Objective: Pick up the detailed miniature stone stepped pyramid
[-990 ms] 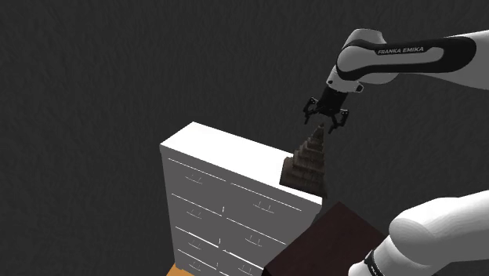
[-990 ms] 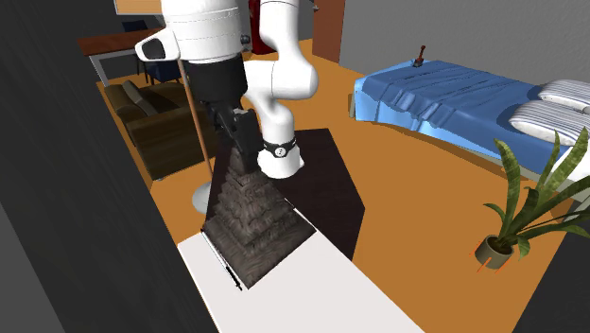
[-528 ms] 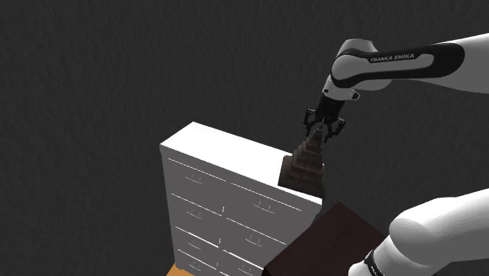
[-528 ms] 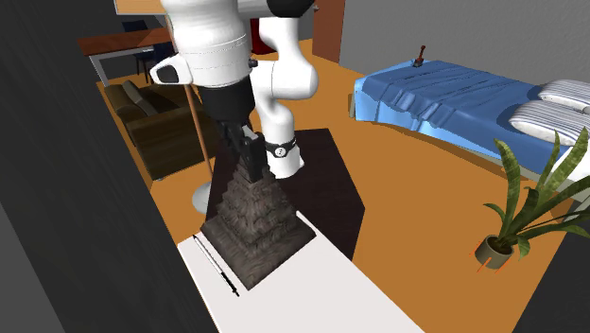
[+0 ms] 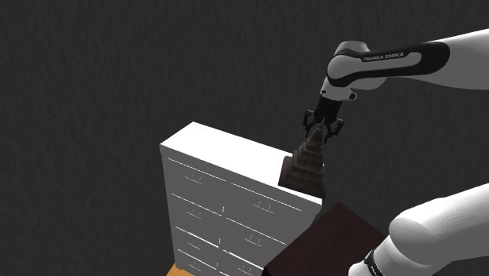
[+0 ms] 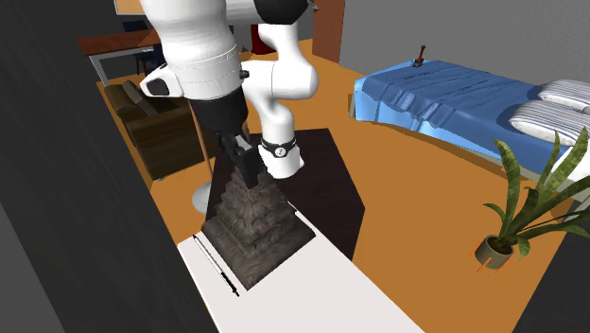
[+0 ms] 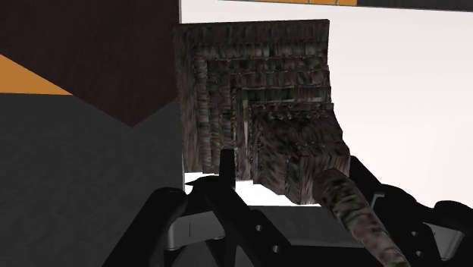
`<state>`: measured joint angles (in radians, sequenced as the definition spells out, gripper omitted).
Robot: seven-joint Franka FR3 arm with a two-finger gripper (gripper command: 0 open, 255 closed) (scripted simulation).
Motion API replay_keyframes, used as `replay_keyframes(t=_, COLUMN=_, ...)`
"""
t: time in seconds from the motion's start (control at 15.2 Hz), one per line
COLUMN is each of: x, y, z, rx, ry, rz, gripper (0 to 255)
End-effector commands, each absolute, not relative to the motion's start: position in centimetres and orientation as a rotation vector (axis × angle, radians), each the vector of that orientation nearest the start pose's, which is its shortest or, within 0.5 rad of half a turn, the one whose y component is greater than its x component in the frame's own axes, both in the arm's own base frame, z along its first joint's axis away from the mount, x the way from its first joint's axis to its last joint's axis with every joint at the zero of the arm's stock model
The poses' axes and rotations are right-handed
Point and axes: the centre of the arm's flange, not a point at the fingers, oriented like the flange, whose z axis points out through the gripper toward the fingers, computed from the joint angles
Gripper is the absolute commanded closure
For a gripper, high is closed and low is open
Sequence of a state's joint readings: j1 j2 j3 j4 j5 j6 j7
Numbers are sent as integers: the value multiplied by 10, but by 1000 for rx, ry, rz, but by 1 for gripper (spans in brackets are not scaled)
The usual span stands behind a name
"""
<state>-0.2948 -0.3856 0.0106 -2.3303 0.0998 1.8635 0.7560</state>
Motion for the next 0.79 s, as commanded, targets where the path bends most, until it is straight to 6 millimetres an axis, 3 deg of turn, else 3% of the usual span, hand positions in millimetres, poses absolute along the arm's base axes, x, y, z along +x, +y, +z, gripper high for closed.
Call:
replay_keyframes(t=0.0, x=410, y=-111, z=489, rx=-2639, ry=1568, rz=161, gripper=255)
replay_keyframes(t=0.59, x=410, y=-111, z=536, rx=-2639, ry=1568, rz=161, gripper=255)
replay_keyframes(t=0.73, x=410, y=-111, z=537, rx=-2639, ry=1568, rz=161, gripper=255)
